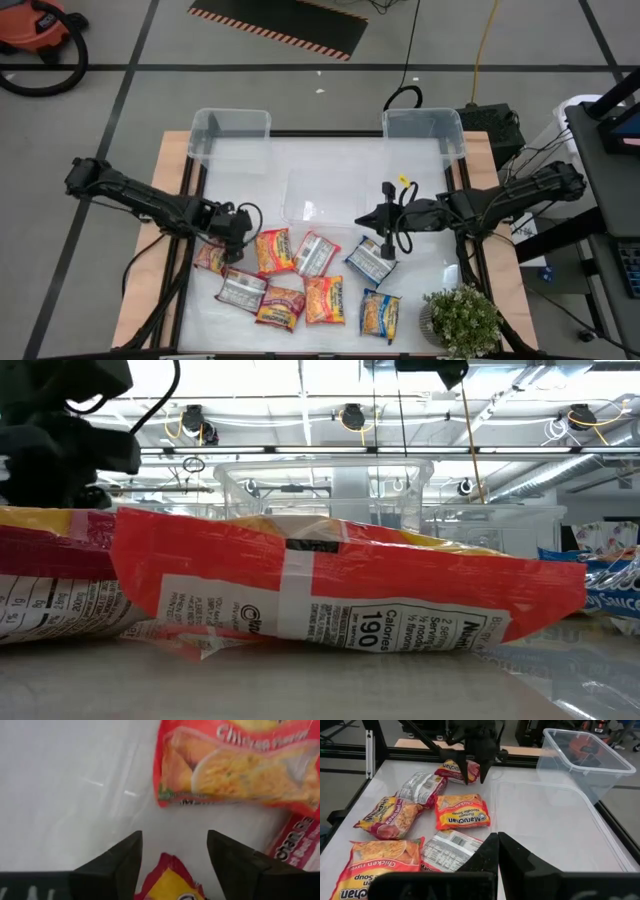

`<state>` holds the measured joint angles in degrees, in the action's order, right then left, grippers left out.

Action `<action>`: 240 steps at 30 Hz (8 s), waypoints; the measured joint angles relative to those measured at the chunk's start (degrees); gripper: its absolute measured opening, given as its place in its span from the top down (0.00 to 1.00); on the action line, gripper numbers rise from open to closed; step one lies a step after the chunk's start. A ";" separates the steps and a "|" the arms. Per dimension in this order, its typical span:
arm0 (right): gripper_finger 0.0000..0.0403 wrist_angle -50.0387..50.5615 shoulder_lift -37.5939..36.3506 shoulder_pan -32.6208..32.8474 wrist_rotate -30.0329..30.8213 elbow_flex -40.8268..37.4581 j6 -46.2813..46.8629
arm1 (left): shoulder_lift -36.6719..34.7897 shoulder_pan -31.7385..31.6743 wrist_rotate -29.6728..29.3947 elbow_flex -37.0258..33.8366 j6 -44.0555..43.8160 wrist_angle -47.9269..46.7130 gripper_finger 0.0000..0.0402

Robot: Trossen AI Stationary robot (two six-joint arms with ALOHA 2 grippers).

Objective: Sort Maruchan noodles
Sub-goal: Put the left red noodle pack into the top right transparent bin

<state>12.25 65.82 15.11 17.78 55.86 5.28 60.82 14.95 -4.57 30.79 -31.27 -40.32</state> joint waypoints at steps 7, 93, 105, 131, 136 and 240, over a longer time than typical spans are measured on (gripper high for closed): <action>1.00 -0.22 0.00 0.00 -0.03 0.00 0.00 | 4.80 0.49 1.21 0.00 -2.13 -1.36 0.38; 0.64 -44.60 39.77 3.18 12.60 10.80 -9.23 | -5.03 -0.70 -12.22 17.44 22.12 24.01 0.99; 0.15 -46.37 42.72 3.85 16.91 10.86 -9.01 | -5.03 -0.15 -14.92 17.44 23.13 31.97 0.99; 0.22 -61.87 42.68 8.03 47.50 10.78 -30.75 | 5.65 1.17 -17.09 17.44 32.03 55.56 0.99; 0.26 -61.81 40.51 9.51 49.15 10.78 -40.56 | 5.75 1.44 -17.00 17.44 30.94 55.13 0.99; 0.55 -29.12 -0.92 -19.46 53.66 1.65 -38.93 | -8.30 -2.20 -24.56 17.38 27.08 17.66 0.58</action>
<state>-16.87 64.90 -4.34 71.44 57.51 -33.65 52.51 12.75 -29.12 48.16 -4.19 -22.65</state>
